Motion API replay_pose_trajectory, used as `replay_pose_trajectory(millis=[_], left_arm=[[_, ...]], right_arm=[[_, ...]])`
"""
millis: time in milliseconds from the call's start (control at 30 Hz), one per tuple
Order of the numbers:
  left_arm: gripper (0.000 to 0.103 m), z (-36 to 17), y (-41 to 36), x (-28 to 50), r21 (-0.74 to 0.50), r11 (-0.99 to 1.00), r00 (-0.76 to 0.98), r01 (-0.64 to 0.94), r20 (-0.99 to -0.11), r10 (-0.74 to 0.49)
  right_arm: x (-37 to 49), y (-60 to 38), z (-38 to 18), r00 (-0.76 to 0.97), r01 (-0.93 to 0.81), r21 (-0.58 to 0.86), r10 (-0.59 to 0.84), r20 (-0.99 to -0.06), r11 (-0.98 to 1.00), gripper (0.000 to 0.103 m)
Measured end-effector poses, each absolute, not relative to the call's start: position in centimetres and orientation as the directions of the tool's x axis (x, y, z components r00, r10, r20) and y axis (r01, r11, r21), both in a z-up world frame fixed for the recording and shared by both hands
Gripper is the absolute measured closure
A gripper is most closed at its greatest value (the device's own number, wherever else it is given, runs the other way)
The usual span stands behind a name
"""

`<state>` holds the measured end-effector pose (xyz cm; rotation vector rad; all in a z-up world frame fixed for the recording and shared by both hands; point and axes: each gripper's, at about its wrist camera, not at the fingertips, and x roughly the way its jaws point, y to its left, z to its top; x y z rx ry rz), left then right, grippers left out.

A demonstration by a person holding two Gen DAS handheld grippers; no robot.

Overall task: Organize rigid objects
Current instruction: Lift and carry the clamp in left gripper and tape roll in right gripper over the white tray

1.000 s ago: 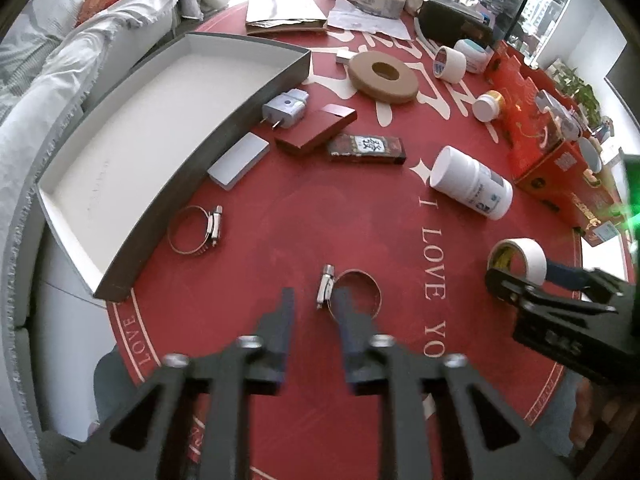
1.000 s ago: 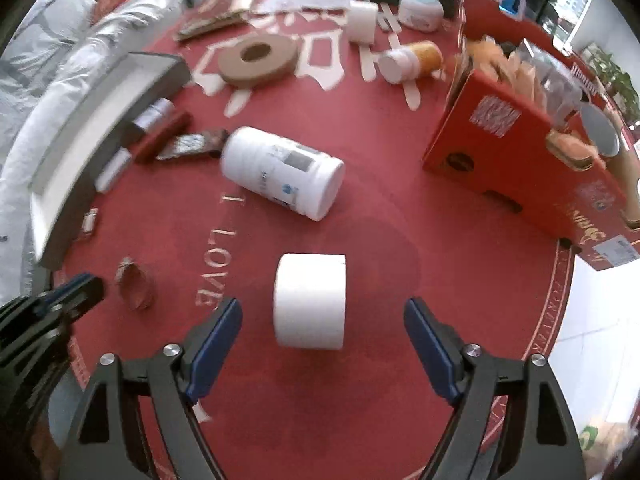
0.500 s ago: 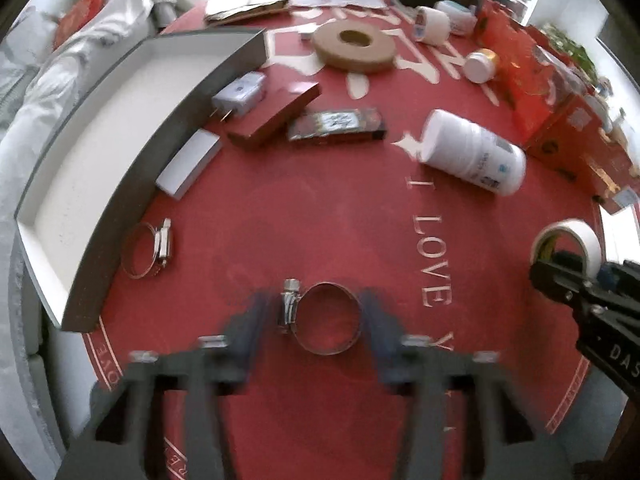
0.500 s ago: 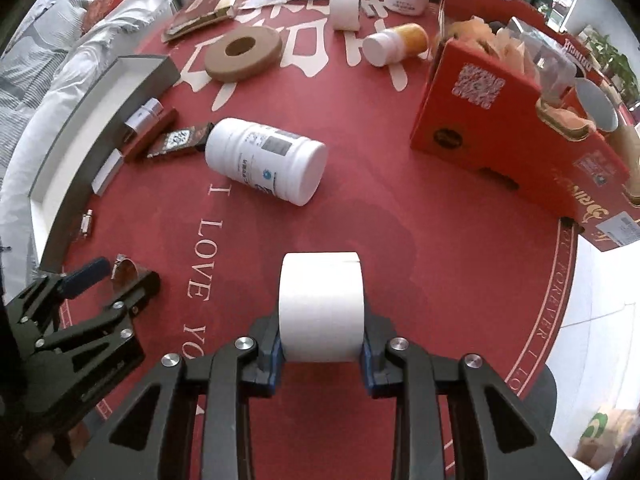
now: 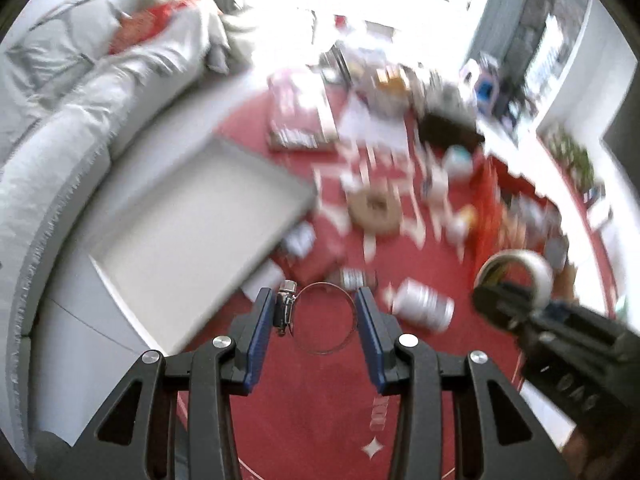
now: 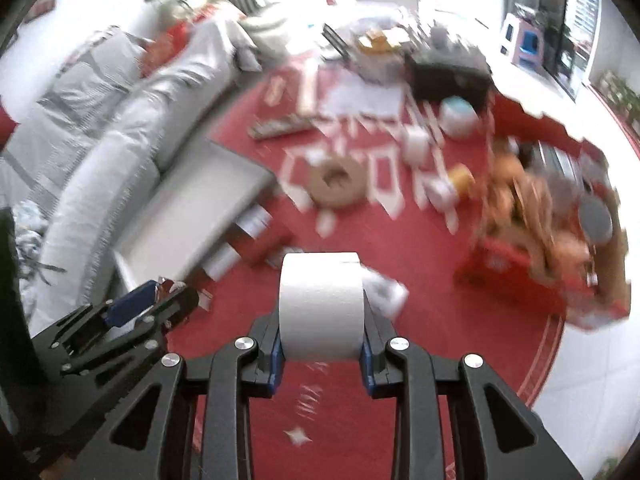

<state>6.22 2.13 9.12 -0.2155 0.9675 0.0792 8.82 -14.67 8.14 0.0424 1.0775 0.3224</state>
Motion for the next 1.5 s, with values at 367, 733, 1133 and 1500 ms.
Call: replay_pose_trajectory(millis=[367,733,1133,1500], left_arm=[[0.059,17.6,11.3,9.5,-0.147,0.925,0.658,-0.351,-0.742,0.131],[0.059,9.1,16.7,12.7,-0.039,0.876,0.529,-0.481,-0.81,0.254],[0.059,0.8,17.8,14.7,0.016,0.868,0.39,-0.497,-0.889,0.24],[0.059,-0.4,18.1,16.1,0.005,0.875,0.377,-0.484,-0.901,0.214]], right_arm=[[14.7,-8.2,17.5,0.485,-0.356,0.268,0.422,-0.766,0.895,0.073],[19.3,0.3,12.5,0.387,-0.415,0.269,0.436,-0.812,0.869,0.072],[21.1,4.1,2.9,0.301,-0.415,0.162,0.303,-0.904,0.895,0.072],[23.0,5.1,1.1,0.284,-0.415,0.139,0.273,-0.919,0.899,0.072]])
